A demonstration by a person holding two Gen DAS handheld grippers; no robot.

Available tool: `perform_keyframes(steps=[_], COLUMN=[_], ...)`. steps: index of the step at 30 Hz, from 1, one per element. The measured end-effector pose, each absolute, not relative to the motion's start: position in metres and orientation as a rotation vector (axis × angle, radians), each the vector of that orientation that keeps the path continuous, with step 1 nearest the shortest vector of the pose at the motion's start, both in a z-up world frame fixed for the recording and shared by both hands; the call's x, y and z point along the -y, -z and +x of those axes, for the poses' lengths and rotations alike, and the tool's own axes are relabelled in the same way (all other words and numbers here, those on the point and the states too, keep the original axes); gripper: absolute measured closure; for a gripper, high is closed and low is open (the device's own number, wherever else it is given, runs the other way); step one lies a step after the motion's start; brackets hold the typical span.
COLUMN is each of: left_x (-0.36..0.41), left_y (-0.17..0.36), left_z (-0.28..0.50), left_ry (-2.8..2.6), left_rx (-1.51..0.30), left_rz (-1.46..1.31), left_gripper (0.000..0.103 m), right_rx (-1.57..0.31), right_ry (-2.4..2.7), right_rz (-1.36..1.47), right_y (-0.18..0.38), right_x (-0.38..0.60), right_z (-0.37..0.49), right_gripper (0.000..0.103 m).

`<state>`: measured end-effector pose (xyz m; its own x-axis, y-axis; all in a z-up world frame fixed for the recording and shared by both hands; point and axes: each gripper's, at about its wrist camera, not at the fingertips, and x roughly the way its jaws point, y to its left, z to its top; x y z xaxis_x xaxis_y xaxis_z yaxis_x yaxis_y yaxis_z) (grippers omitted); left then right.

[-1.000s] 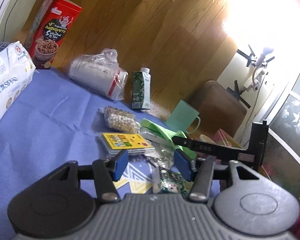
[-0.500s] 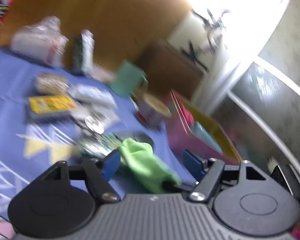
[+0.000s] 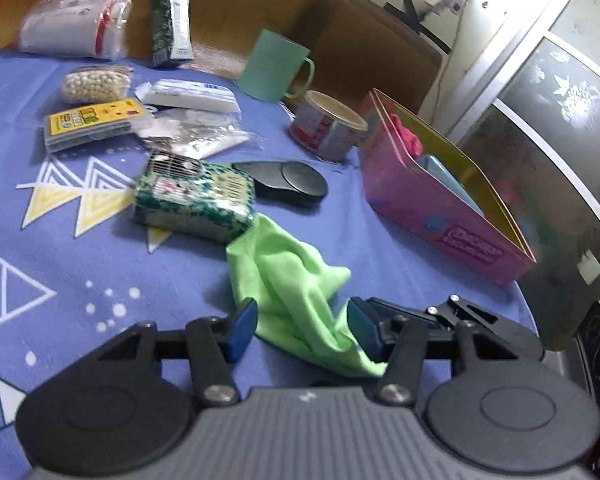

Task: Organize soft objects
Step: 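Grasp the green cloth with the right gripper and lift it, then lower the green cloth into the pink tin and open the right gripper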

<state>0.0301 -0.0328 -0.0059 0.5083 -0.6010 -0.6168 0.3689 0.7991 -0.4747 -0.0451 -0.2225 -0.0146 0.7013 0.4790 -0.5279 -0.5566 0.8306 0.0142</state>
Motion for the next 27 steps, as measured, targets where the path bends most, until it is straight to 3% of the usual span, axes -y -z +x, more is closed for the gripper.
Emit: perform_keyframes(steps=[1,2,3,4,5,17,24,27], left_x=[0.034,0.036,0.04,0.044,0.05,0.188,0.258,0.265], left_y=[0.007,0.008,0.009,0.01,0.005,-0.089,-0.078,-0.069], left_z=[0.031,0.032,0.036,0.039,0.04,0.067,0.101,0.113], left_ry=[0.593,0.596,0.625,0.67,0.673,1.006,1.014,0.962], left_rx=[-0.855,-0.863,-0.885,-0.909,-0.898,-0.635,-0.665,-0.692], left_rz=[-0.295,-0.294,-0.31,-0.344,-0.331,-0.124,-0.059,-0.075], left_gripper=[0.07,0.087,0.094,0.097,0.097,0.094,0.093,0.085], right_rx=[-0.551,-0.571,-0.575,-0.564,-0.555,-0.201,-0.252,-0.303], right_ry=[-0.577,-0.58,-0.581,-0.579,-0.583,-0.224,-0.083,-0.064], right_rz=[-0.145,-0.129,-0.12,-0.129,-0.138,-0.11,-0.019,0.004], right_y=[0.016,0.017,0.018,0.019,0.018,-0.034,-0.031,-0.027], right_x=[0.223,0.223,0.223,0.222,0.221,0.31,0.365,0.375], right_z=[-0.042,-0.037,-0.036,-0.036,-0.038,-0.054,-0.011,0.005], right_gripper=[0.031,0.04,0.049,0.074,0.081,0.086,0.086,0.082])
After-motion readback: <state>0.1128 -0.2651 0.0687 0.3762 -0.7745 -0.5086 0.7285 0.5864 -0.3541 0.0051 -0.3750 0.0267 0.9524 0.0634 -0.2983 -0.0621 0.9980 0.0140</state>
